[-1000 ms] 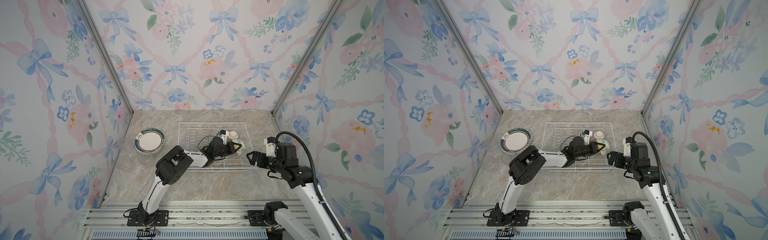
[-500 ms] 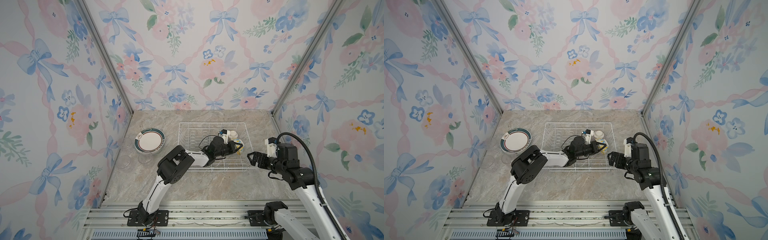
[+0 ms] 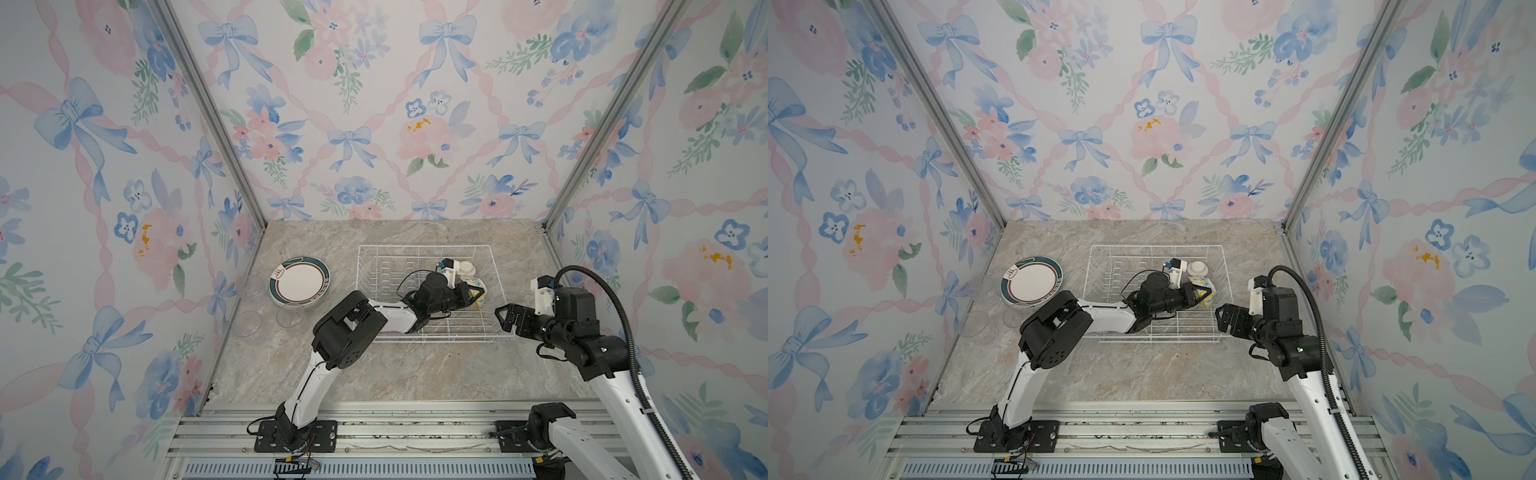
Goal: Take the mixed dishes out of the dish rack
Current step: 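Lift the yellow-and-blue bowl up out of the rack with the left gripper, then carry the bowl over beside the plate stack with the left gripper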
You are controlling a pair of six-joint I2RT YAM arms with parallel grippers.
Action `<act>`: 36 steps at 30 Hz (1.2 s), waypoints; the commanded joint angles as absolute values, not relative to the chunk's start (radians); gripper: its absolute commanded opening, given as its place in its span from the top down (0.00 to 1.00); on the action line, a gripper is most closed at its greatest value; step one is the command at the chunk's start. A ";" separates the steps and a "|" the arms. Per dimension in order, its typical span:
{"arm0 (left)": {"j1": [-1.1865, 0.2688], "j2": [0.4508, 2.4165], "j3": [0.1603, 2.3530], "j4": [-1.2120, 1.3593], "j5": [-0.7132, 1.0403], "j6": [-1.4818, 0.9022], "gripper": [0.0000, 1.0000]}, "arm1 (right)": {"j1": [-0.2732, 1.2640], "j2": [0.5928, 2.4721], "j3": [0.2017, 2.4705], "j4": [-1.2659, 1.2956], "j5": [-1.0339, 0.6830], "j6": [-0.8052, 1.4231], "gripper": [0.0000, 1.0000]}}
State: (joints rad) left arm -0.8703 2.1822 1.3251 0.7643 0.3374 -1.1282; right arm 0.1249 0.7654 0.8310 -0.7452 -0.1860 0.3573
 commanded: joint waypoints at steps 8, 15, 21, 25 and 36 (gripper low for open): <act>-0.872 2.080 1.298 0.569 0.301 -1.022 1.00 | 0.117 0.742 0.845 -0.767 -0.172 0.379 0.03; -0.880 2.011 1.311 0.456 0.264 -0.947 1.00 | 0.117 0.749 0.848 -0.764 -0.179 0.386 0.03; -0.881 1.955 1.316 0.359 0.226 -0.890 1.00 | 0.117 0.748 0.847 -0.760 -0.179 0.387 0.03; -0.881 1.917 1.327 0.266 0.192 -0.853 1.00 | 0.117 0.752 0.850 -0.754 -0.184 0.389 0.03; -0.849 1.763 1.299 0.107 0.098 -0.772 1.00 | 0.116 0.776 0.862 -0.732 -0.208 0.402 0.03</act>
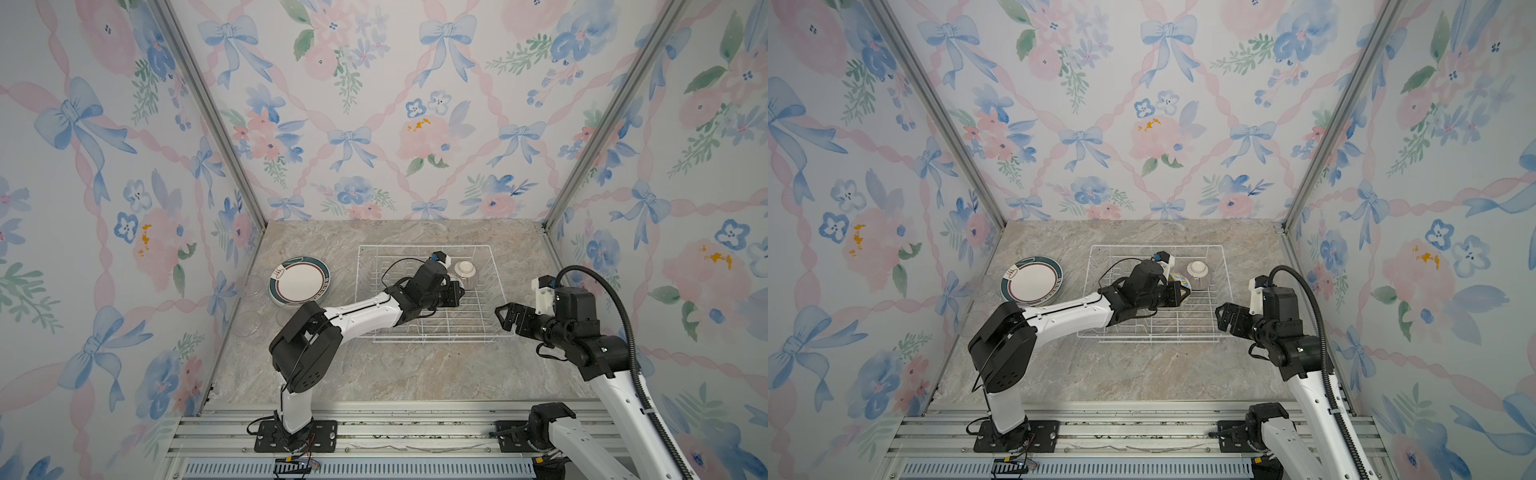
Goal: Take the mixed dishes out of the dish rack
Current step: 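Carry the bowl over beside the plate stack with the left gripper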
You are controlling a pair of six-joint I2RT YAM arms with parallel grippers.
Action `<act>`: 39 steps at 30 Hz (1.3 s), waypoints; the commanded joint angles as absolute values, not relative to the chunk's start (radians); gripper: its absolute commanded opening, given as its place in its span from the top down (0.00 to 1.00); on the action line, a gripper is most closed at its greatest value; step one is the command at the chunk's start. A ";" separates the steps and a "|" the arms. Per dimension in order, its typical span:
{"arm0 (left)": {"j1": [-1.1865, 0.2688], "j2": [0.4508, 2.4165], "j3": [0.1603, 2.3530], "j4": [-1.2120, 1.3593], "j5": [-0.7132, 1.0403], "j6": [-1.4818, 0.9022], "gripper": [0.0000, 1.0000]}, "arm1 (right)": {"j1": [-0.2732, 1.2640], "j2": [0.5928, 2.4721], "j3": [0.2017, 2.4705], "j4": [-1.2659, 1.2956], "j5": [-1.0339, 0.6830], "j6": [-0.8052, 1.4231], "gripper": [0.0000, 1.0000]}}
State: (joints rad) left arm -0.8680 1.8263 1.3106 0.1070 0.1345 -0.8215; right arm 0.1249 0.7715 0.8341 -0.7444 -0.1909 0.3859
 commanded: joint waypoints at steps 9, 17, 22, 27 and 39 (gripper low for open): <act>-0.810 1.639 1.250 0.045 0.057 -0.754 1.00 | 0.117 0.766 0.863 -0.729 -0.211 0.408 0.03; -0.720 1.347 1.108 -0.056 -0.071 -0.713 1.00 | 0.118 0.790 0.867 -0.712 -0.226 0.412 0.03; -0.651 1.172 1.049 -0.193 -0.168 -0.698 1.00 | 0.119 0.786 0.864 -0.703 -0.228 0.421 0.03; -0.579 1.082 1.003 -0.309 -0.185 -0.712 1.00 | 0.127 0.790 0.862 -0.684 -0.242 0.437 0.03; -0.458 1.042 0.917 -0.409 -0.121 -0.692 1.00 | 0.191 0.778 0.882 -0.696 -0.203 0.462 0.03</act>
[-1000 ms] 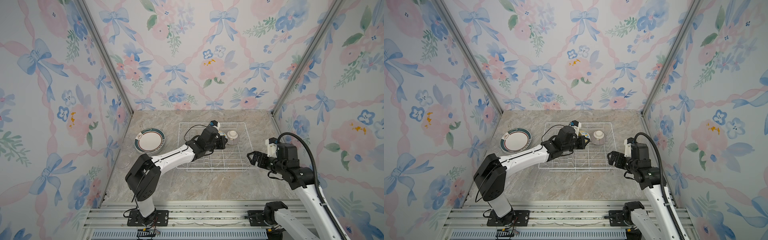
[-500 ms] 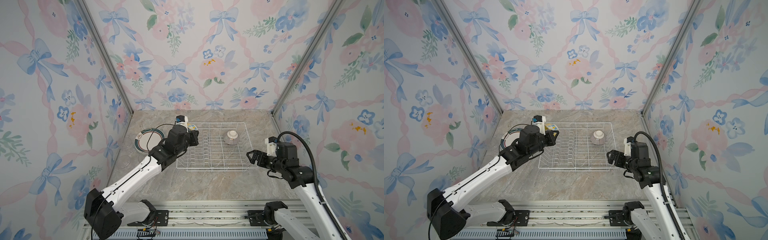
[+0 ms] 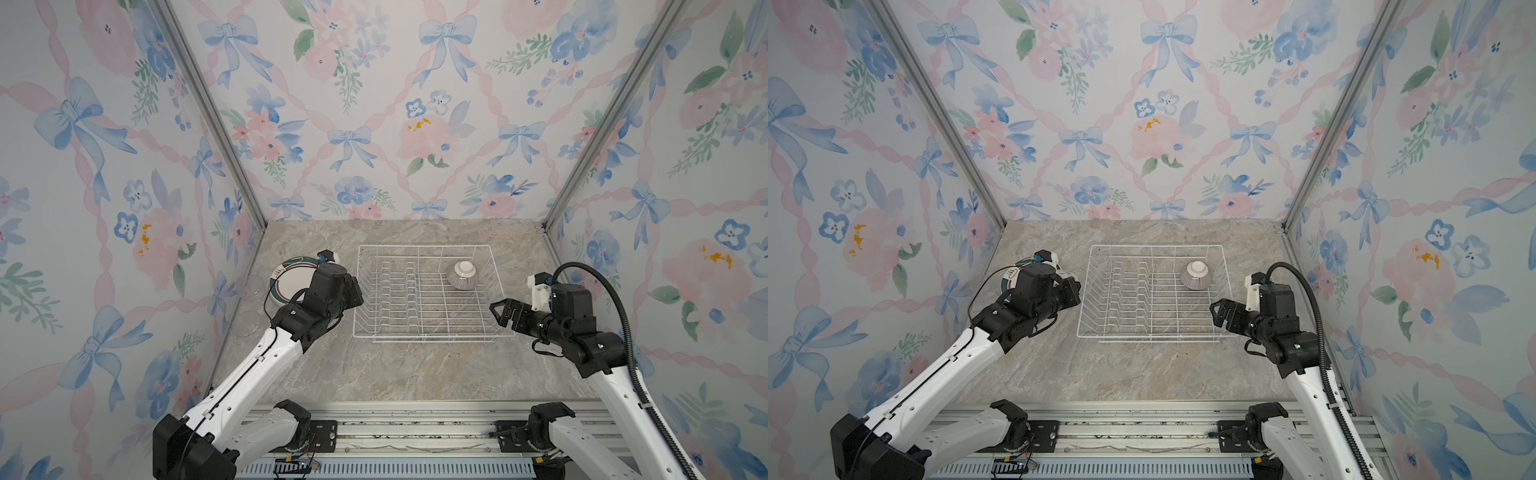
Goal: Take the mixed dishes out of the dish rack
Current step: 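Carry the bowl over beside the plate stack with the left gripper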
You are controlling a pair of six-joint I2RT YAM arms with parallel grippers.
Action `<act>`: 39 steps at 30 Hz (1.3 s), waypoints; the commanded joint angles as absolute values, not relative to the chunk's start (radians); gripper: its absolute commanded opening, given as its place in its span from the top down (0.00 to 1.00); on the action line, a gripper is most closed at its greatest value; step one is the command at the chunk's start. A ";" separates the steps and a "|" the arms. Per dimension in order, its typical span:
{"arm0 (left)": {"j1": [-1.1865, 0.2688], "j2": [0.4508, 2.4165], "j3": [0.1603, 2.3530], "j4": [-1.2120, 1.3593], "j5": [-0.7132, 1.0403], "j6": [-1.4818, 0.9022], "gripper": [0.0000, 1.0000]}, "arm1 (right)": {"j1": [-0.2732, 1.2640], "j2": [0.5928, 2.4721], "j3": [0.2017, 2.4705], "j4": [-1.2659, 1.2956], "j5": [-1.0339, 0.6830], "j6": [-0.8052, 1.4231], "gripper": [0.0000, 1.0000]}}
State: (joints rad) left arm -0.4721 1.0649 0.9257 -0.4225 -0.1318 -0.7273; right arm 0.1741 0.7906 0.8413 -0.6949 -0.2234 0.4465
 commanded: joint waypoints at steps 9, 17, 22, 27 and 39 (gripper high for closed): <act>-0.451 1.115 0.900 -0.424 -0.109 -0.671 1.00 | 0.209 0.737 0.910 -0.751 -0.170 0.454 0.03; -0.422 1.186 0.900 -0.461 -0.118 -0.652 1.00 | 0.210 0.719 0.909 -0.773 -0.159 0.446 0.03; -0.386 1.230 0.890 -0.459 -0.087 -0.651 1.00 | 0.212 0.726 0.913 -0.771 -0.160 0.443 0.03; -0.341 1.266 0.882 -0.459 -0.065 -0.641 1.00 | 0.212 0.728 0.915 -0.773 -0.159 0.437 0.03; -0.293 1.440 0.930 -0.461 0.019 -0.579 1.00 | 0.212 0.739 0.915 -0.768 -0.159 0.434 0.03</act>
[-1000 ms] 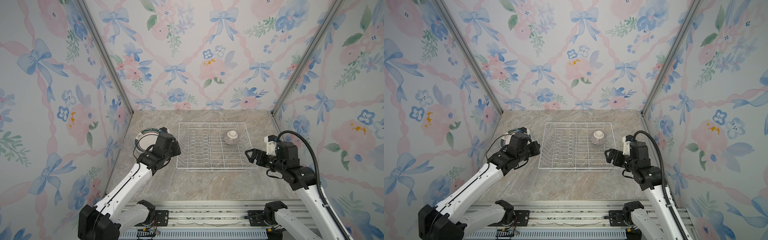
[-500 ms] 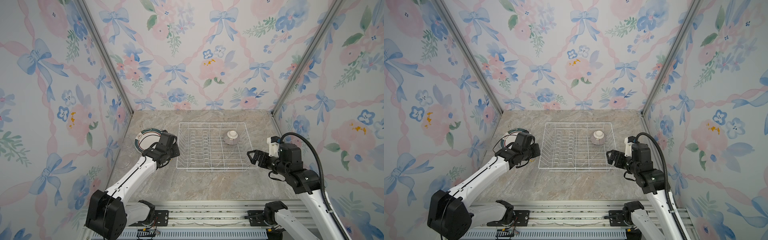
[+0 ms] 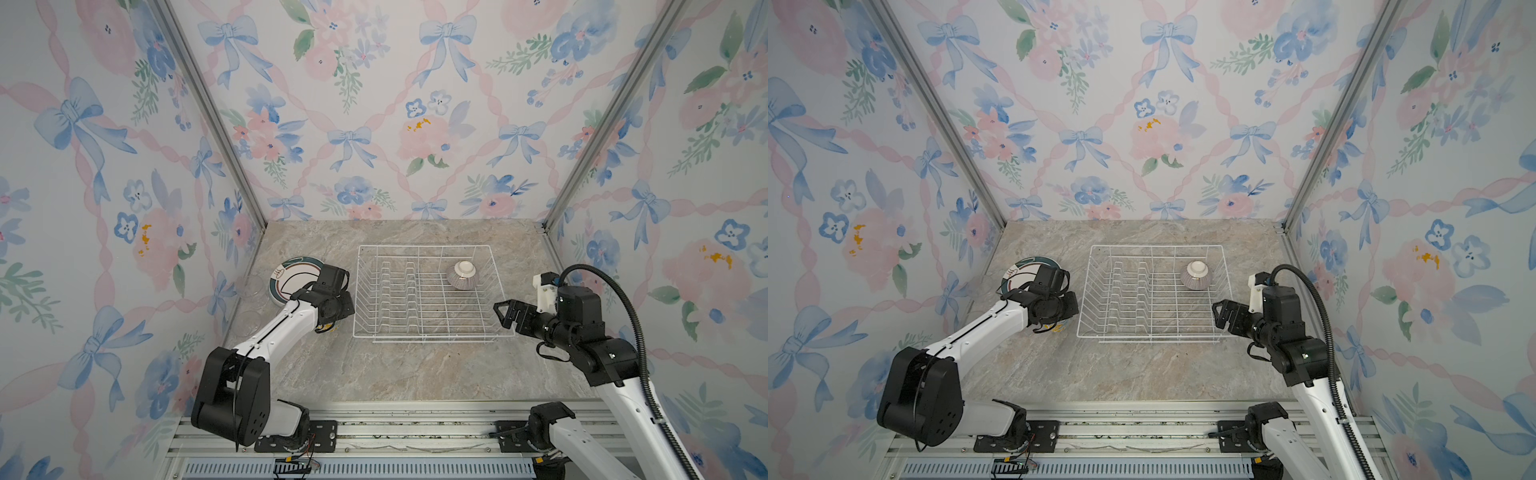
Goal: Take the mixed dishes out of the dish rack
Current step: 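Carry the bowl over beside the plate stack with the left gripper, then lower the bowl onto the table and open the left gripper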
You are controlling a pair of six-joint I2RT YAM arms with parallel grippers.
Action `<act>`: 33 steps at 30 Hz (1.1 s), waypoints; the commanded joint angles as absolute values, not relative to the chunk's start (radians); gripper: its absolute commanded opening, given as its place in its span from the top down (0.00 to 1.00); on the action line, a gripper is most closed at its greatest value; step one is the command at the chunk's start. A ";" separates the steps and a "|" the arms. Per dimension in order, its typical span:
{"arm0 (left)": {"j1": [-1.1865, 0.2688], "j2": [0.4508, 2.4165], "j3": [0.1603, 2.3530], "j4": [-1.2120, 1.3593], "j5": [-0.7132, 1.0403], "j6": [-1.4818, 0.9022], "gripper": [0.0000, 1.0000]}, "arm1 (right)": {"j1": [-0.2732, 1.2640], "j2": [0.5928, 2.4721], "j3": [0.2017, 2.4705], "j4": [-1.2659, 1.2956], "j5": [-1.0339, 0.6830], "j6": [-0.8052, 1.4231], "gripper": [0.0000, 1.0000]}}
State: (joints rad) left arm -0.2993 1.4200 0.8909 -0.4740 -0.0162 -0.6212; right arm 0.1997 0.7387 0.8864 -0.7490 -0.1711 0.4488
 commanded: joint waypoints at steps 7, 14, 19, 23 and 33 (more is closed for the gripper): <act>-0.289 1.519 0.978 -0.466 0.049 -0.572 1.00 | 0.212 0.745 0.899 -0.764 -0.160 0.430 0.03; -0.289 1.561 1.006 -0.475 0.061 -0.580 0.72 | 0.210 0.751 0.888 -0.762 -0.147 0.416 0.03; -0.289 1.556 1.020 -0.474 0.053 -0.580 0.63 | 0.210 0.761 0.887 -0.754 -0.141 0.411 0.03; -0.289 1.558 1.043 -0.479 0.049 -0.570 0.60 | 0.210 0.776 0.882 -0.745 -0.147 0.410 0.03; -0.288 1.596 1.131 -0.506 0.031 -0.549 0.55 | 0.210 0.787 0.884 -0.729 -0.146 0.420 0.03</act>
State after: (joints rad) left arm -0.2852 1.5749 1.0977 -0.4824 0.0185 -0.5743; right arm 0.2005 0.7856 0.8856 -0.7444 -0.1562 0.4263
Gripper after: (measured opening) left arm 0.451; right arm 0.967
